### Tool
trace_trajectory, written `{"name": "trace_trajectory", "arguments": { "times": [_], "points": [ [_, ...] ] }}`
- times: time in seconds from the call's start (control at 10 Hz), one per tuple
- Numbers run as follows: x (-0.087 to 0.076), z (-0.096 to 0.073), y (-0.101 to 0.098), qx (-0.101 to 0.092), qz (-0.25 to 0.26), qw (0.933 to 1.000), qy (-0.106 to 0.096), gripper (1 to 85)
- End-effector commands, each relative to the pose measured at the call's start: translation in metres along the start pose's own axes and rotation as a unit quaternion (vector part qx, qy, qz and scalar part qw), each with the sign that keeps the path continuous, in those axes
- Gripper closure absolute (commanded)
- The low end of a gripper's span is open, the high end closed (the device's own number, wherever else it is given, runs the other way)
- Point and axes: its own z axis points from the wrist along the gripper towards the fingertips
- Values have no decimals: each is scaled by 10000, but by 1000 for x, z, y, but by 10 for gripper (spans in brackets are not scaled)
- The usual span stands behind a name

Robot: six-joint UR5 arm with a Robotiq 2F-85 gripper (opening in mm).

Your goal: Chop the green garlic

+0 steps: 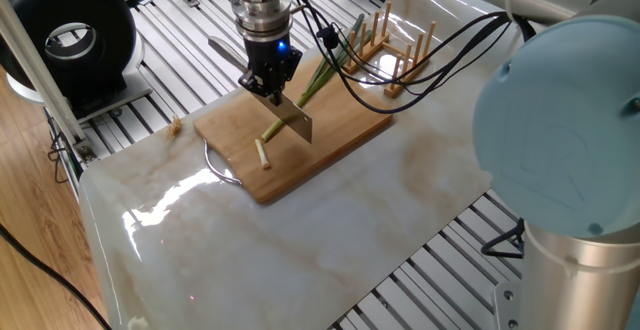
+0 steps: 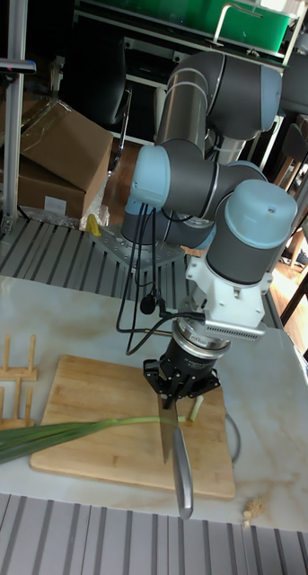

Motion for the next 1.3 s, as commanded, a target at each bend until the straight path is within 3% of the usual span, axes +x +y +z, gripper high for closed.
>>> {"name": "trace_trajectory", "arguments": {
  "times": [0.0,0.5,1.2],
  "points": [
    [0,-1,3,-80,21,10000,10,843],
    [2,-10,-2,-73,45,10000,10,843],
    [1,-4,-3,-102,67,9999,-22,843]
  ]
}}
